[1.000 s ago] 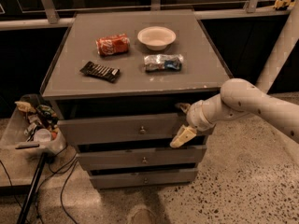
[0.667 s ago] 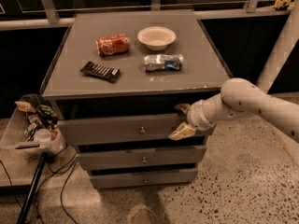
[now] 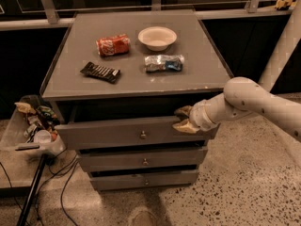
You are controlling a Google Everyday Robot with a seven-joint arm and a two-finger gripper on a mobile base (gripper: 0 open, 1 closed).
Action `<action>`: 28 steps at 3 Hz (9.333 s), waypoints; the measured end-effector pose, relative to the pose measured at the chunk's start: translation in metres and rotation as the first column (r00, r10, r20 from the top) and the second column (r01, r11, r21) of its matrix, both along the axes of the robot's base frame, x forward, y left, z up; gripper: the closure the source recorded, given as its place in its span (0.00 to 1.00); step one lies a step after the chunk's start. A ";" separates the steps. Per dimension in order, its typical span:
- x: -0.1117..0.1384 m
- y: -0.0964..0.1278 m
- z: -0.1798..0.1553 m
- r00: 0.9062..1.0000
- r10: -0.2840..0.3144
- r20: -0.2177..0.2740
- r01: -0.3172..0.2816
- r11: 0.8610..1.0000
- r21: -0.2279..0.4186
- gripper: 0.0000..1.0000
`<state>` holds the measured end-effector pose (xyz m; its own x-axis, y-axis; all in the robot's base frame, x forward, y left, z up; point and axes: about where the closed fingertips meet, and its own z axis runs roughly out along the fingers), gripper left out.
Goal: Open top drawer
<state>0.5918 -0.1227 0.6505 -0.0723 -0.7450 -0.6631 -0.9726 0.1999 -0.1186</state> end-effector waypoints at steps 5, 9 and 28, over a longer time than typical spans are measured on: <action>-0.014 0.001 0.020 0.999 -0.009 0.050 0.007 0.999 0.038 1.00; -0.017 0.000 0.020 0.999 -0.011 0.048 0.009 0.999 0.042 0.16; -0.097 -0.024 0.004 0.999 -0.027 -0.035 0.030 0.994 0.108 0.81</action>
Offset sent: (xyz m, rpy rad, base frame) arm -0.2026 -0.0642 -0.0689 0.2007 -0.0515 0.0128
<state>0.4952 -0.1466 0.6548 -0.1156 -0.6659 -0.7370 -0.9693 0.2376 -0.0626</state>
